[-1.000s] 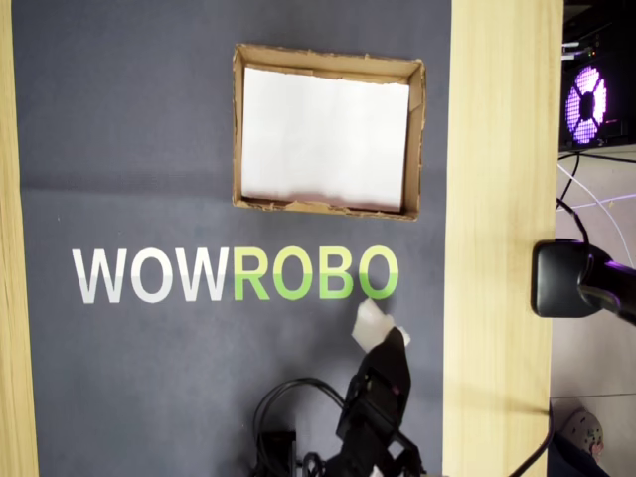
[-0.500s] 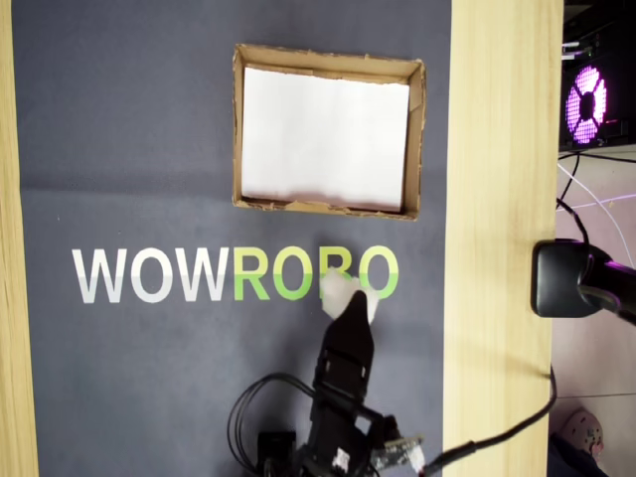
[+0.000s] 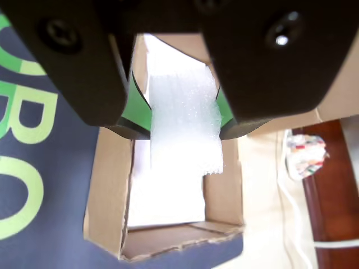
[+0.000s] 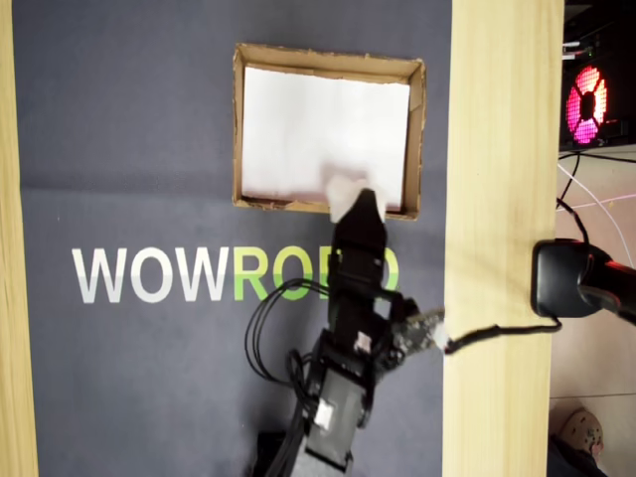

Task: Put the block into the box.

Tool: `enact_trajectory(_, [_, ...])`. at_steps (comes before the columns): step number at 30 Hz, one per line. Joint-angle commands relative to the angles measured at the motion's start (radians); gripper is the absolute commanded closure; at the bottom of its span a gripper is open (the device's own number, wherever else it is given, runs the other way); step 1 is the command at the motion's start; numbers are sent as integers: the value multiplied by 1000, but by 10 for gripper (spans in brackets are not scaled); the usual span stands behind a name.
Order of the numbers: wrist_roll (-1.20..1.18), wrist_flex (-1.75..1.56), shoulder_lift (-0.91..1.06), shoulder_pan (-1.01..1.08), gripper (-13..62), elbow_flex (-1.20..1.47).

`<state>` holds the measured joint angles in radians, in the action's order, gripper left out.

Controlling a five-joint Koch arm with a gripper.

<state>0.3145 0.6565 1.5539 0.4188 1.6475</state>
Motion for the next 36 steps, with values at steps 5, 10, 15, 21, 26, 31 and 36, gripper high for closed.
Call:
enact_trajectory(5, [17,-48,-103,-14,620,-221])
enact_trajectory(10, [-14,-48,-152,-12,611,-287])
enact_trajectory(15, [40,20,-158,-12,368,-287])
enact_trajectory(21, [74,21,-152,-11,190,-285])
enact_trajectory(26, [78,21,-137,-9,180,-290])
enact_trajectory(31, [104,21,-32,-5,179,-235])
enact_trajectory(36, [135,15,112,-5,160,-94])
